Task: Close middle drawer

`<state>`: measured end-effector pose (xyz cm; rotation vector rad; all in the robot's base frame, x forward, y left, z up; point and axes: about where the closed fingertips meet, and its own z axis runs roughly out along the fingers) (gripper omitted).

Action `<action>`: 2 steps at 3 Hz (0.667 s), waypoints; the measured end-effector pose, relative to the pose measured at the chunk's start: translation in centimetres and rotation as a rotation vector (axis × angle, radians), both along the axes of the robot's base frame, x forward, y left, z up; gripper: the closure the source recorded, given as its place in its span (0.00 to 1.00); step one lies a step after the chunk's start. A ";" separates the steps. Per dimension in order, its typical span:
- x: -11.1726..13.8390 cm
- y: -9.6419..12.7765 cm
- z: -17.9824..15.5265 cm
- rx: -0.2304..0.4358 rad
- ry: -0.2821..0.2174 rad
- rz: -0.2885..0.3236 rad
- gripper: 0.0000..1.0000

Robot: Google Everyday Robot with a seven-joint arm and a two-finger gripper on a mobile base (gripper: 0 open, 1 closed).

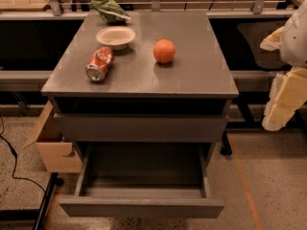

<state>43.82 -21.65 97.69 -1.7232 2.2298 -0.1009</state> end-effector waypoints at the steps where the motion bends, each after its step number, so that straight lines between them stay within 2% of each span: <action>1: 0.0 0.0 0.0 0.000 0.000 0.000 0.00; 2: -0.5 1.0 -1.5 0.018 0.030 -0.024 0.00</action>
Offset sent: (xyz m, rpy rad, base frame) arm -0.0120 0.0250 -0.0433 0.0450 0.0992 -0.0600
